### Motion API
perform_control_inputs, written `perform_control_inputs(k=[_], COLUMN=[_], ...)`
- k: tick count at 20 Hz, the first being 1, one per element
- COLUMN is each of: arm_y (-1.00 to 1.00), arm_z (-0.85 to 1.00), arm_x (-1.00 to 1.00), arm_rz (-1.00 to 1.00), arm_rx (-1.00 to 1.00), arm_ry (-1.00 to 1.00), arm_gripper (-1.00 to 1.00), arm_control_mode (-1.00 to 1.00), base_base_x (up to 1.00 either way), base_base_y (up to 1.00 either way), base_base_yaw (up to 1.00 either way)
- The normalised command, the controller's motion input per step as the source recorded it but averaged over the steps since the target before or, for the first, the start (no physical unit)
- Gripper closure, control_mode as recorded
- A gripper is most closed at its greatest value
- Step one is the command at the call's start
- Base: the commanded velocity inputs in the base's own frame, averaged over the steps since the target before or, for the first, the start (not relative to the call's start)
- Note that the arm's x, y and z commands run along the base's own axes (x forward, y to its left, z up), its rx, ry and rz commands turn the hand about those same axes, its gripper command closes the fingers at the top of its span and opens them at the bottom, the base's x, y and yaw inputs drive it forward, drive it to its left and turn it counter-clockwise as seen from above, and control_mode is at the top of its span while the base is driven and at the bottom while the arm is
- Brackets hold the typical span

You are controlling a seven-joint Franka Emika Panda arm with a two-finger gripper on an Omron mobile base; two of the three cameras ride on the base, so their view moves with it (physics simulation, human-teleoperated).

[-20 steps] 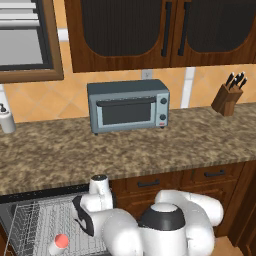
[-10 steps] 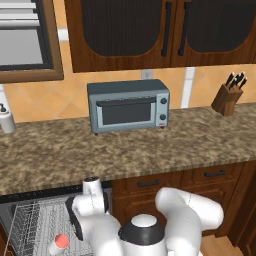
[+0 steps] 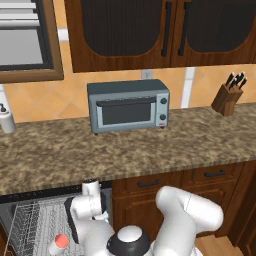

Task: Pick up the cup and bowl from the counter, place them in the dishwasher, and close the dishwasher door.

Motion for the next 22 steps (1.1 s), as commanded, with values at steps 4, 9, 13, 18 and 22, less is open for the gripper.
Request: perform_control_inputs(k=[4, 9, 13, 18, 22], arm_y=[0.16, 0.21, 0.21, 0.11, 0.09], arm_z=[-0.10, -0.20, -0.34, -0.77, -0.62], arm_x=[0.33, 0.35, 0.37, 0.12, 0.00], arm_rz=[0.00, 0.00, 0.00, 0.00, 0.00], arm_rx=[0.00, 0.00, -0.01, 0.00, 0.00], arm_ry=[0.00, 0.00, 0.00, 0.02, 0.02], arm_gripper=[1.00, 1.00, 1.00, 1.00, 1.00], arm_control_mode=[-1.00, -1.00, -1.00, -1.00, -1.00], base_base_x=[0.00, 0.00, 0.00, 0.00, 0.00], base_base_y=[0.00, 0.00, 0.00, 0.00, 0.00], base_base_yaw=[0.00, 0.00, 0.00, 0.00, 0.00])
